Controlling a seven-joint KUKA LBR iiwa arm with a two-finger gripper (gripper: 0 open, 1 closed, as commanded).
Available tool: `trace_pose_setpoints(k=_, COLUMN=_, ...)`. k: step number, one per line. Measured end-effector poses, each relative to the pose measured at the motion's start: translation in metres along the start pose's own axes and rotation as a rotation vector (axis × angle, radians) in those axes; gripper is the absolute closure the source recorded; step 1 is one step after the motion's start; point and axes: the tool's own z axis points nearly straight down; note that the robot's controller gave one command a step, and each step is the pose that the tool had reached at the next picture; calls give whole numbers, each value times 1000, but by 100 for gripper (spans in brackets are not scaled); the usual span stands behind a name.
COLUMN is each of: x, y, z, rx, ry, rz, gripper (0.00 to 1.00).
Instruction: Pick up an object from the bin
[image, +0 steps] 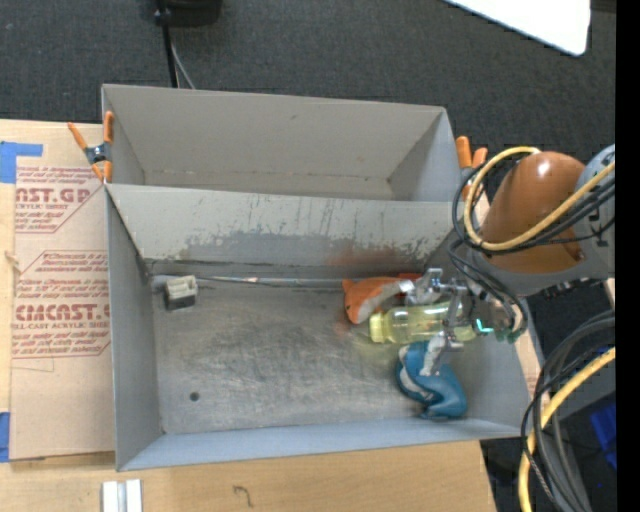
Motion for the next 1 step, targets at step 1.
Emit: trace_pose_setpoints(k=1, x=0, y=0, z=-2, rx=1, ry=0, rz=-1, gripper=0)
